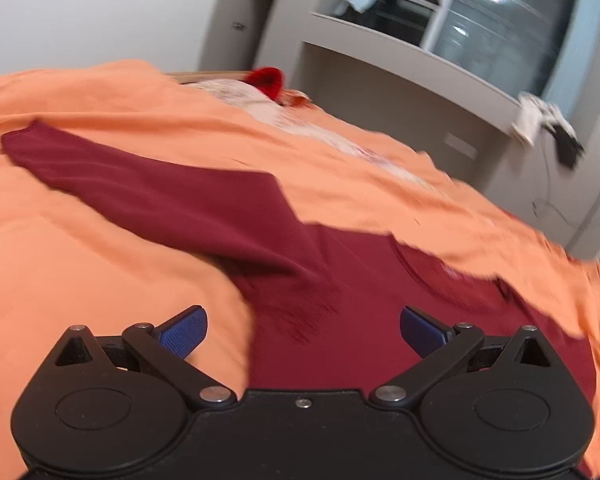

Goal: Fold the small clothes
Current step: 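Carry the held sleeve with the right gripper across the sweater body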

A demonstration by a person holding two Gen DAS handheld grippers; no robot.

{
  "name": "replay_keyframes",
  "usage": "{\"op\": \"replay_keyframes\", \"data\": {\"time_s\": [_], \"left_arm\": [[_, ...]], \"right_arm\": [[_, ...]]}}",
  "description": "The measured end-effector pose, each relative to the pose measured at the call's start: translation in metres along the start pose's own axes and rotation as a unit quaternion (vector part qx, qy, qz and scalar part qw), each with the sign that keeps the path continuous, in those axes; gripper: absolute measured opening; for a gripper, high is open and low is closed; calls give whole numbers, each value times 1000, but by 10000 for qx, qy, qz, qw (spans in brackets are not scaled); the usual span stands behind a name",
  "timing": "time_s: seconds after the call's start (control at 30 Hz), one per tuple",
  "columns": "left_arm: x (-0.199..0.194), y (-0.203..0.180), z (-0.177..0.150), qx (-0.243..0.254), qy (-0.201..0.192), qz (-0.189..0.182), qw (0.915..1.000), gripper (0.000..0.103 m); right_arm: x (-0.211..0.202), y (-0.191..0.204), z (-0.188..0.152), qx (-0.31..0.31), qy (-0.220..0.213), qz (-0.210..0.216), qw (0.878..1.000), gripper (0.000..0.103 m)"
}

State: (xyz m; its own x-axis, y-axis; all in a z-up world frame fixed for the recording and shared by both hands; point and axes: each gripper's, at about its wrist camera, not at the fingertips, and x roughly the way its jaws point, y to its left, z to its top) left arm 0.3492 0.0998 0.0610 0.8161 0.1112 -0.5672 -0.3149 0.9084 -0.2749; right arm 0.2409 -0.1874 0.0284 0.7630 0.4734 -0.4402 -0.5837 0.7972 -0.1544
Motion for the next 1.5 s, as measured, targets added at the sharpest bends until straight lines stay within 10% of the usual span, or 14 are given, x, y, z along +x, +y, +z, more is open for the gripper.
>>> {"op": "replay_keyframes", "data": {"time_s": [0.27, 0.5, 0.57, 0.7, 0.8, 0.97, 1.13, 1.5], "left_arm": [[14, -51, -45, 1187, 274, -21, 9925, 102], [25, -68, -65, 1774, 320, 258, 9833, 103], [26, -65, -64, 1733, 352, 239, 9839, 103], [32, -65, -62, 1670, 423, 239, 9848, 103], [31, -69, -63, 1754, 381, 264, 9834, 103], [32, -74, -68, 1928, 334, 328, 9801, 103], [32, -71, -67, 1865, 363, 294, 9813, 103], [32, -72, -67, 1863, 344, 299, 9814, 103]], "right_arm": [[-19, -135, -8, 2033, -49, -1280, 9707, 86], [1, -206, -9, 2543, -173, -1697, 9520, 72], [11, -216, -12, 2705, -11, -1710, 9474, 64], [31, -240, -15, 3088, 161, -1571, 9379, 9], [22, -242, -9, 2745, -224, -1810, 9441, 8], [27, -250, -12, 2728, 85, -1890, 9433, 12], [6, -250, -22, 2699, 51, -2052, 9408, 43], [-28, -186, -58, -153, 942, -2297, 9686, 76]]}}
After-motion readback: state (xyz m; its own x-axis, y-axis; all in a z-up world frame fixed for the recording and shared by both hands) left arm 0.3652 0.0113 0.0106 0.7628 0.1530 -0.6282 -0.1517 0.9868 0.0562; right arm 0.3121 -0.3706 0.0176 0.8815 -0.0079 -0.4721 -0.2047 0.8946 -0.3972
